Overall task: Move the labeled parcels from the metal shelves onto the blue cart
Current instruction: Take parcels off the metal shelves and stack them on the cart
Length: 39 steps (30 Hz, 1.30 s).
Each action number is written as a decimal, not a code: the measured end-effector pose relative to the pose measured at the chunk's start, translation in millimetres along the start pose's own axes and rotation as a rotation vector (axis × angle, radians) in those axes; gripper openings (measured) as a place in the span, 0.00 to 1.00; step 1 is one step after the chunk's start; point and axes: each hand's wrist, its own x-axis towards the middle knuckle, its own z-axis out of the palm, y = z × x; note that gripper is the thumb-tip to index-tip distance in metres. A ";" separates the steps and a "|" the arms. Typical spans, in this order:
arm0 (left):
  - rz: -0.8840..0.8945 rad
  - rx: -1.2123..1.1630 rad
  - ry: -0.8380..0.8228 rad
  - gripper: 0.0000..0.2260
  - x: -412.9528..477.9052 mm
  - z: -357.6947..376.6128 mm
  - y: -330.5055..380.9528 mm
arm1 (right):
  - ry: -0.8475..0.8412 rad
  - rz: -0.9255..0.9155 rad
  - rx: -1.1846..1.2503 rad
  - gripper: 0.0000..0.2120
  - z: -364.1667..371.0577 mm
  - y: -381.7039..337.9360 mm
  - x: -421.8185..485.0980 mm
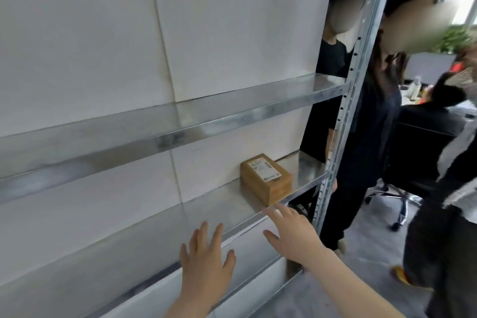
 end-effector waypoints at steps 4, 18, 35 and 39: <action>0.040 0.013 -0.009 0.28 52.0 6.3 27.1 | -0.005 0.049 0.022 0.27 -1.6 35.6 30.0; 0.134 -0.068 -0.008 0.28 208.5 34.5 89.6 | -0.011 0.039 0.021 0.26 0.7 116.2 164.4; -0.051 -0.486 0.067 0.27 303.1 135.4 135.8 | -0.244 -0.237 0.408 0.26 74.9 194.7 279.7; -0.053 -0.517 0.121 0.27 288.7 131.3 127.1 | -0.246 -0.276 0.466 0.26 79.7 186.1 271.6</action>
